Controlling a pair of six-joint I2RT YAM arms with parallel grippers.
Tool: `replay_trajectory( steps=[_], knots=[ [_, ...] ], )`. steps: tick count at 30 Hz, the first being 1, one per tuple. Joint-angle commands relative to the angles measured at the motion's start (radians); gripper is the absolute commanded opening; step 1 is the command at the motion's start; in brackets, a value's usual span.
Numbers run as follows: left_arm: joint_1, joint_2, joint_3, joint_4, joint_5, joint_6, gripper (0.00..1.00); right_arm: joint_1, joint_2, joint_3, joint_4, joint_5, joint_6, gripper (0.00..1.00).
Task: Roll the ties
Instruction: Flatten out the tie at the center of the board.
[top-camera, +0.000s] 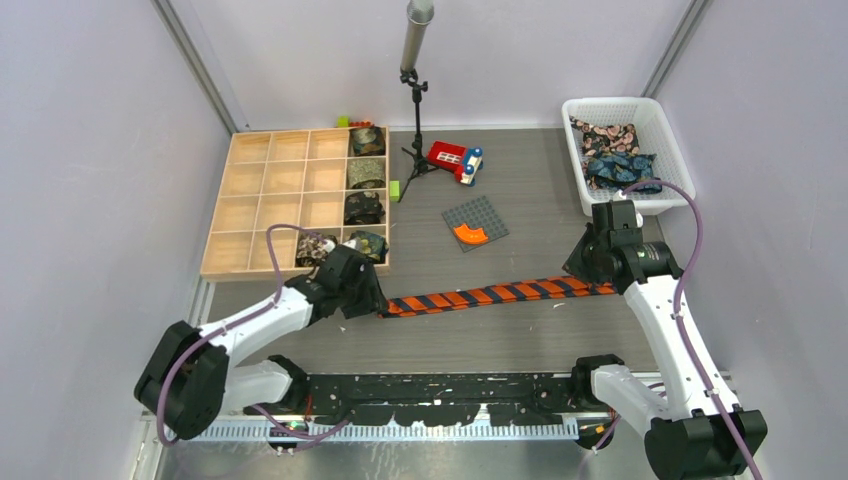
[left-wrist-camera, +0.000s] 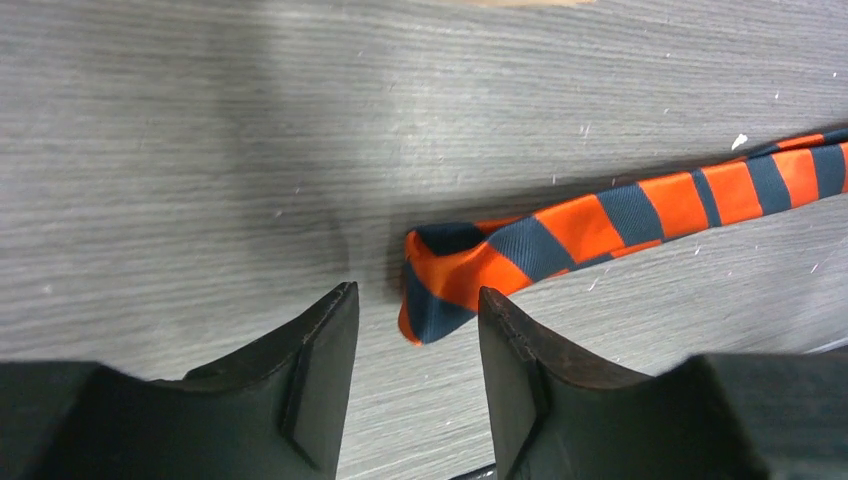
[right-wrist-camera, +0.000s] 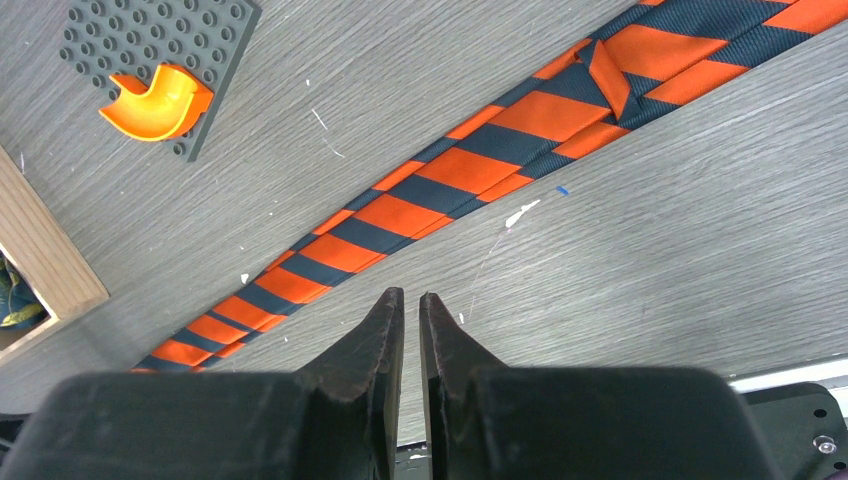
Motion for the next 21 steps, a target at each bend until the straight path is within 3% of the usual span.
replay_trajectory(
  steps=[1, 21],
  knots=[
    [0.000, -0.090, -0.045, -0.038, -0.021, 0.022, 0.45, 0.007, -0.008, 0.045, -0.003, 0.008, -0.015, 0.17],
    [0.000, -0.043, -0.072, 0.093, 0.069, 0.045, 0.39, 0.013, -0.019, 0.052, -0.026, 0.016, -0.008, 0.17]
  ],
)
